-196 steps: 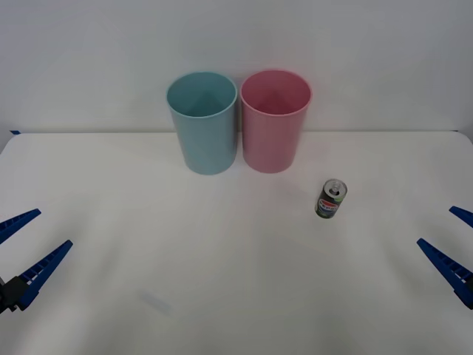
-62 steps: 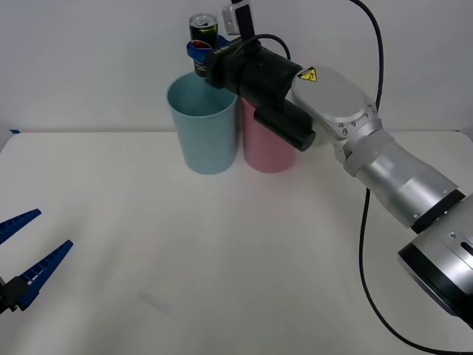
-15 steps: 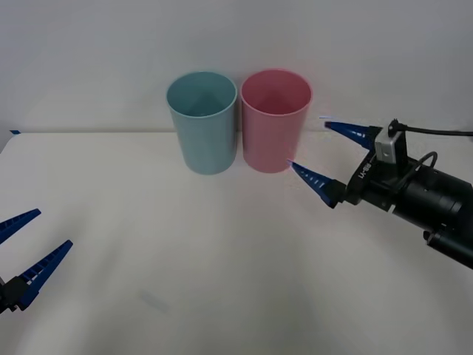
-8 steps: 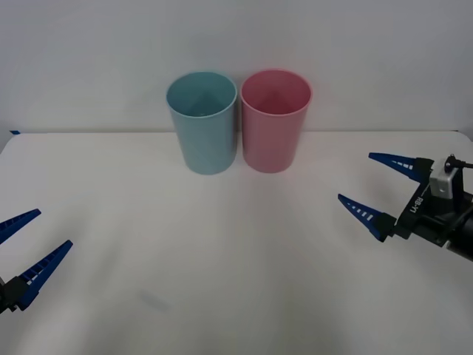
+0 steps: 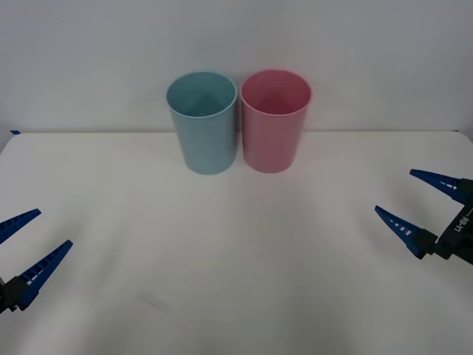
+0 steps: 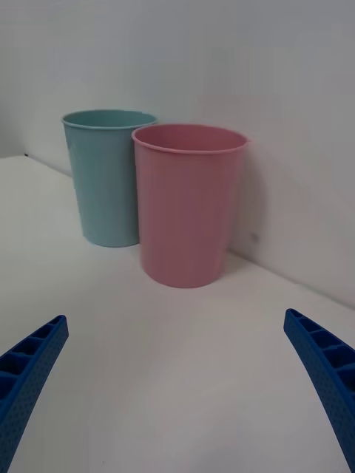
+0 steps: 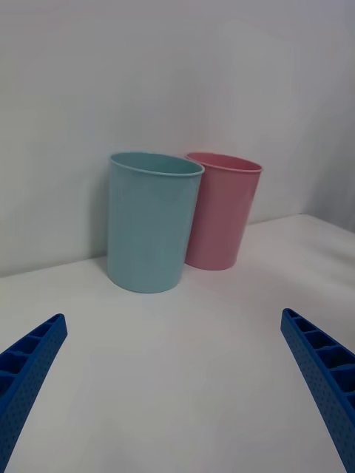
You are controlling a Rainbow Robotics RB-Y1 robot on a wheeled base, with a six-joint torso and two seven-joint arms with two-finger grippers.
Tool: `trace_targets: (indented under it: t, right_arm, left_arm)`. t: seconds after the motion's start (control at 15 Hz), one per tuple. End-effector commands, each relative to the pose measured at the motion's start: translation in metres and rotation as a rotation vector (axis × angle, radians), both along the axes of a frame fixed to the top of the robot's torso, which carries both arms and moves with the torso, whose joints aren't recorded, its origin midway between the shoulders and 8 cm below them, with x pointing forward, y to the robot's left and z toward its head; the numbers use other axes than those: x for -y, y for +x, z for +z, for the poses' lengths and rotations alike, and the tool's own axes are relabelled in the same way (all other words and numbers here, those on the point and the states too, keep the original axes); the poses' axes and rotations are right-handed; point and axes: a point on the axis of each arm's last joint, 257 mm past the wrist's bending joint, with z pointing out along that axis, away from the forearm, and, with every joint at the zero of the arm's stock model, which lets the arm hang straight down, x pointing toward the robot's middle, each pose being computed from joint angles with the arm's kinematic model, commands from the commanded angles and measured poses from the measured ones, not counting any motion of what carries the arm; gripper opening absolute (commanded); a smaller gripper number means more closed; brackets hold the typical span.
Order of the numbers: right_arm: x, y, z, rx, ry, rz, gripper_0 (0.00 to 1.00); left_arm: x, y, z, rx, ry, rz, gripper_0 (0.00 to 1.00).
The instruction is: Grasp the object on the table and drop it into the matching bin: aluminum can to the light blue bin, PET bottle to the pink bin.
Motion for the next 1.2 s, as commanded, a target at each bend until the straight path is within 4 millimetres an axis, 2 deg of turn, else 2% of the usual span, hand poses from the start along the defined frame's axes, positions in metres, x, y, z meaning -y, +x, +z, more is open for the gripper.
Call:
trace_targets:
  t: [0.07,0.33,0.87,1.2]
  right_arm:
    - [0.014,-0.011,-0.007,-0.028,0.003,-0.018,1.0]
    - [0.028,-0.029,-0.014,-0.069,0.031,-0.034,1.0]
    - [0.038,-0.057,-0.019,-0.109,0.087,-0.034,1.0]
    - [0.042,-0.068,-0.025,-0.131,0.098,-0.04,1.0]
  left_arm:
    - [0.0,0.0,0.0,0.0,0.0,0.0,1.0]
    - [0.0,0.0,0.0,0.0,0.0,0.0,1.0]
    - [0.0,0.0,0.0,0.0,0.0,0.0,1.0]
    - [0.0,0.0,0.0,0.0,0.0,0.0,1.0]
